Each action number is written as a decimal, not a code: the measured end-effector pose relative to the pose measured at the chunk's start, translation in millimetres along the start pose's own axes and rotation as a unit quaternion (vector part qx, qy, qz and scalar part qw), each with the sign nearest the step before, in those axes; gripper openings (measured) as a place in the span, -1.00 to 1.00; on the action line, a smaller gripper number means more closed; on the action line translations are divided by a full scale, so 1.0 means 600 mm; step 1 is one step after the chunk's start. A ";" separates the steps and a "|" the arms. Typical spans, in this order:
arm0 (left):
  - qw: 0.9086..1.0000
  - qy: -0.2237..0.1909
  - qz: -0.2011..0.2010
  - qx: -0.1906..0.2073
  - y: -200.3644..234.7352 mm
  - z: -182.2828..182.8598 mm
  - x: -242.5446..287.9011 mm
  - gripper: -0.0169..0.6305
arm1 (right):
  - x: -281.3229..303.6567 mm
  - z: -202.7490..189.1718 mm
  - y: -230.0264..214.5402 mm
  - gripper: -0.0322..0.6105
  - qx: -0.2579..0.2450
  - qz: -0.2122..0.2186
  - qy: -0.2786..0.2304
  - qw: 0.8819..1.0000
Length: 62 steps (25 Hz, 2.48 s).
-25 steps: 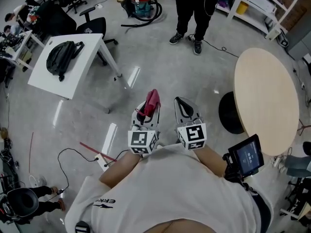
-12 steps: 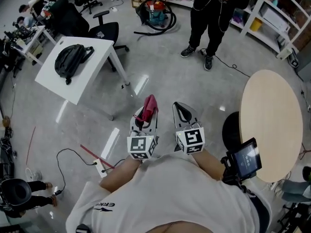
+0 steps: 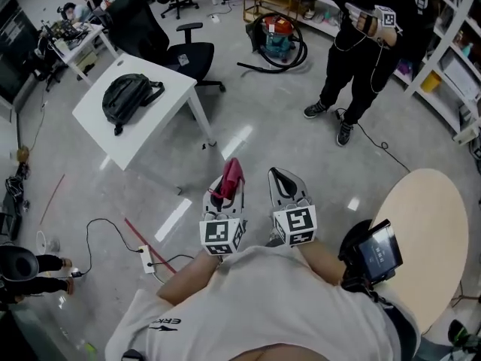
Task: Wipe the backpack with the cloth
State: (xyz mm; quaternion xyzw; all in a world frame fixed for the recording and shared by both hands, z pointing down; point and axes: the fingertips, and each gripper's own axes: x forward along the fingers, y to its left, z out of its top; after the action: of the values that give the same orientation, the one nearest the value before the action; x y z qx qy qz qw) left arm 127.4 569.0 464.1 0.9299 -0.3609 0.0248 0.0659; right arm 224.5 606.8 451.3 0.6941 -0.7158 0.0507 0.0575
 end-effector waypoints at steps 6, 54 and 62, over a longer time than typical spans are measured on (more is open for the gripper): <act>0.998 0.009 0.063 0.000 -0.013 -0.001 0.071 -0.50 | 0.055 -0.005 -0.071 -0.89 -0.002 0.052 0.007 0.999; 0.942 -0.054 0.325 -0.058 0.495 0.058 -0.010 -0.50 | 0.456 0.093 0.320 -0.89 -0.075 0.298 -0.012 0.952; 0.932 -0.052 0.356 -0.052 0.590 0.088 0.070 -0.50 | 0.591 0.120 0.330 -0.89 -0.073 0.335 -0.013 0.939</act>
State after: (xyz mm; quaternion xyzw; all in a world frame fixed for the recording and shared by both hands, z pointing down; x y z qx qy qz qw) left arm -80.7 274.9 452.9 0.7359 -0.6718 -0.0206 0.0817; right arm 15.2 251.9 435.7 0.4091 -0.9091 0.0059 0.0783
